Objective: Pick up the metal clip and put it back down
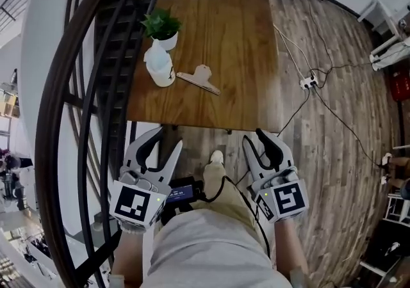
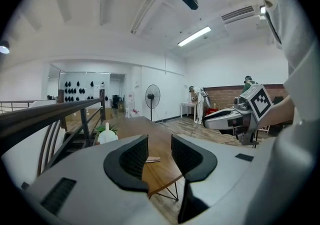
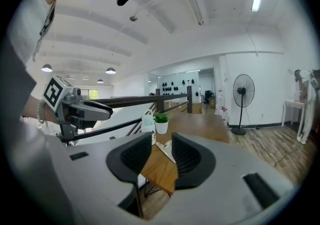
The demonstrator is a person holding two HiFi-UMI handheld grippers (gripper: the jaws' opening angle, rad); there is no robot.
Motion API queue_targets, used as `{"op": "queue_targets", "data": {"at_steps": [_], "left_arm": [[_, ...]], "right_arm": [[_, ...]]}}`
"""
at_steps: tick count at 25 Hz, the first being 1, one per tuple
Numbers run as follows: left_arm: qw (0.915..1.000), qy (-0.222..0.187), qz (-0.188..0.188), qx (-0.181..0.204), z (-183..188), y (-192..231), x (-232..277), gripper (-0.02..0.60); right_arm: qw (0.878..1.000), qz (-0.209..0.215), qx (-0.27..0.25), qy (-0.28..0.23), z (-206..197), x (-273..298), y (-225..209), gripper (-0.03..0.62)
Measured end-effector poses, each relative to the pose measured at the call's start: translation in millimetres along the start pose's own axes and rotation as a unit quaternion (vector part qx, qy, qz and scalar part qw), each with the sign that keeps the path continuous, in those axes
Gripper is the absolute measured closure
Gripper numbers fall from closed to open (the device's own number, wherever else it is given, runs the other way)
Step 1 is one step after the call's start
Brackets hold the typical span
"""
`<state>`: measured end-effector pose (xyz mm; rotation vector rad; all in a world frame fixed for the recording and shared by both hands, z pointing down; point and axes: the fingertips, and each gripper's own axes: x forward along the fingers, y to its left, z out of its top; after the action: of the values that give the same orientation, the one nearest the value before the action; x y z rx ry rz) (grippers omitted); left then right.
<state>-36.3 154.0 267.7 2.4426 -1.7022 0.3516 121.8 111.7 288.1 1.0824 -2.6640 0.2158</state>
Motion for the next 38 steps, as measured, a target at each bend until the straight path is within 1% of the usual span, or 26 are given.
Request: {"op": "queue_targets", "data": {"at_steps": [4, 7, 10, 14, 18, 20, 21, 23, 28, 33, 38], "left_arm": [[0.9998, 0.005, 0.019, -0.008, 8.7, 13.3, 41.5, 0.434], [0.9994, 0.008, 0.03, -0.014, 15.0, 16.4, 67.5, 0.434], [0.9989, 0.015, 0.042, -0.011, 19.9, 15.1, 85.7, 0.434], [0.9986, 0.02, 0.049, -0.011, 26.1, 15.5, 100.9, 0.434], [0.9983, 0.024, 0.052, -0.012, 29.4, 18.3, 107.0, 0.434], [0.9981, 0.023, 0.055, -0.019, 33.0, 21.9, 109.8, 0.434], [0.998, 0.021, 0.054, -0.024, 34.6, 23.7, 112.1, 0.434], [0.9984, 0.021, 0.048, -0.021, 34.3, 28.8, 117.9, 0.434], [0.9986, 0.03, 0.039, -0.021, 22.6, 42.8, 128.7, 0.434], [0.9977, 0.041, 0.027, -0.048, 4.2, 51.9, 139.9, 0.434], [0.996, 0.063, 0.02, -0.061, -16.5, 62.6, 147.6, 0.434]], "right_arm": [[0.999, 0.036, -0.01, 0.004, 8.9, 35.8, -27.0, 0.473], [0.998, 0.063, -0.009, 0.005, 12.9, 56.2, -41.9, 0.473], [0.997, 0.082, -0.007, 0.01, 15.0, 66.9, -56.0, 0.473], [0.995, 0.098, -0.01, 0.015, 14.7, 78.9, -68.6, 0.473], [0.994, 0.108, 0.001, 0.023, 8.0, 85.7, -71.5, 0.473], [0.993, 0.112, 0.006, 0.025, 7.6, 91.1, -72.9, 0.473], [0.993, 0.112, 0.007, 0.026, 7.7, 94.3, -73.8, 0.473], [0.993, 0.112, 0.005, 0.029, 8.1, 101.6, -74.7, 0.473], [0.993, 0.113, 0.007, 0.045, 2.4, 116.6, -70.1, 0.473], [0.992, 0.11, 0.01, 0.065, -11.1, 137.0, -70.0, 0.473], [0.99, 0.111, 0.012, 0.081, -22.3, 157.3, -68.7, 0.473]]}}
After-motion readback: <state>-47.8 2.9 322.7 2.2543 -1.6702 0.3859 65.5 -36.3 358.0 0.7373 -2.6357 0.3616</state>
